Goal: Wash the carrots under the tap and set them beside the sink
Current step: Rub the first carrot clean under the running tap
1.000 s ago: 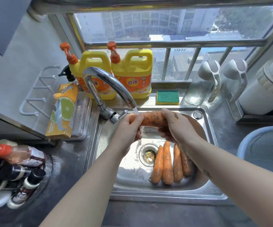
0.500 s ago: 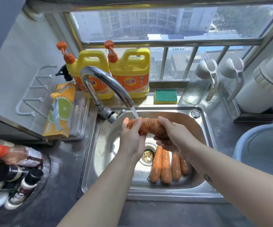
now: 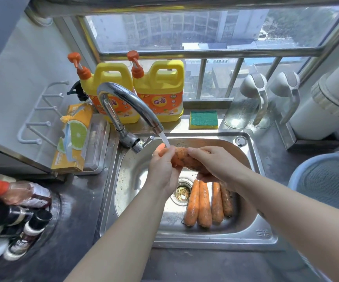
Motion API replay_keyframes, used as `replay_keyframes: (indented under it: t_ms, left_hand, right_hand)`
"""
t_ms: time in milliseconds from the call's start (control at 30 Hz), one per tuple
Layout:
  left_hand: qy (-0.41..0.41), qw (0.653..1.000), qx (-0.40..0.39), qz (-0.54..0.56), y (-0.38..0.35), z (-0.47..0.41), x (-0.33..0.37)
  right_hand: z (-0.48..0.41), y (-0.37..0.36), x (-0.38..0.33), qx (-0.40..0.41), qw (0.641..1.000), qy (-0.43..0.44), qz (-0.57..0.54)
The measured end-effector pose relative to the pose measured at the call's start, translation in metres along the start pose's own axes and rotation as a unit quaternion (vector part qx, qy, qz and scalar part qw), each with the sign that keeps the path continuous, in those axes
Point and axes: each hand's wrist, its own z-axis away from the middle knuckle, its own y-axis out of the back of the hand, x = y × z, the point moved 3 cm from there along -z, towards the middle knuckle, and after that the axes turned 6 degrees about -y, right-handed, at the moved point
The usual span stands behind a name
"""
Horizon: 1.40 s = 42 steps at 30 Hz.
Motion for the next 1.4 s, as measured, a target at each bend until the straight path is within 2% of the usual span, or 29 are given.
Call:
replay_keyframes:
  t_ms: [133, 200, 333, 400, 500, 567, 733, 867, 933, 1000, 1067, 1167, 1267, 1333, 1400]
  left_hand:
    - [0.017, 0.996, 0.082, -0.034, -0.003, -0.005, 0.001]
    - [0.028, 0.998, 0.055, -0.005, -0.003, -0.006, 0.003]
    - [0.013, 0.997, -0.069, -0.029, -0.002, 0.001, 0.007]
    - [-0.008, 0.996, -0.068, -0.057, -0.001, -0.001, 0.007]
    - [-0.024, 0.995, -0.020, -0.093, -0.002, -0.004, 0.007]
    - [-0.017, 0.997, -0.010, -0.079, 0.000, -0.004, 0.008]
    - [-0.018, 0.996, -0.069, -0.044, 0.010, 0.005, 0.005]
    - [-0.052, 0.992, -0.075, -0.085, 0.012, 0.004, 0.005]
    - [-0.061, 0.986, -0.068, -0.142, 0.011, 0.005, 0.010]
    - [-0.071, 0.967, -0.050, -0.239, 0.015, 0.005, 0.016]
    - [-0.091, 0.930, -0.030, -0.355, 0.024, 0.004, 0.022]
    - [-0.130, 0.846, -0.035, -0.515, 0.036, 0.009, 0.033]
    - [-0.139, 0.773, -0.082, -0.614, 0.038, 0.024, 0.035]
    - [-0.112, 0.754, -0.126, -0.634, 0.036, 0.032, 0.031]
    - [-0.100, 0.755, -0.145, -0.631, 0.034, 0.034, 0.027]
  right_hand:
    - [0.000, -0.005, 0.002, 0.004, 0.998, 0.031, 0.046]
    - [-0.001, -0.002, 0.000, 0.011, 0.999, 0.018, 0.024]
    - [-0.002, 0.009, -0.002, 0.008, 0.995, -0.047, -0.084]
    - [-0.002, 0.007, -0.001, -0.001, 0.994, -0.053, -0.091]
    - [-0.002, 0.003, 0.000, -0.009, 0.992, -0.062, -0.106]
    - [-0.003, 0.002, 0.001, -0.020, 0.987, -0.088, -0.133]
    - [-0.005, 0.004, 0.010, -0.073, 0.957, -0.181, -0.213]
    - [-0.004, -0.001, 0.010, -0.069, 0.965, -0.166, -0.189]
    - [-0.005, -0.002, 0.010, -0.076, 0.967, -0.165, -0.180]
    - [-0.006, -0.002, 0.011, -0.091, 0.969, -0.169, -0.156]
    - [-0.007, -0.002, 0.010, -0.094, 0.974, -0.161, -0.129]
    - [-0.014, -0.003, 0.007, -0.063, 0.984, -0.123, -0.109]
    - [-0.023, -0.010, 0.007, -0.014, 0.992, -0.076, -0.099]
    - [-0.030, -0.019, 0.006, 0.006, 0.994, -0.048, -0.098]
    - [-0.039, -0.032, 0.004, 0.012, 0.996, -0.015, -0.083]
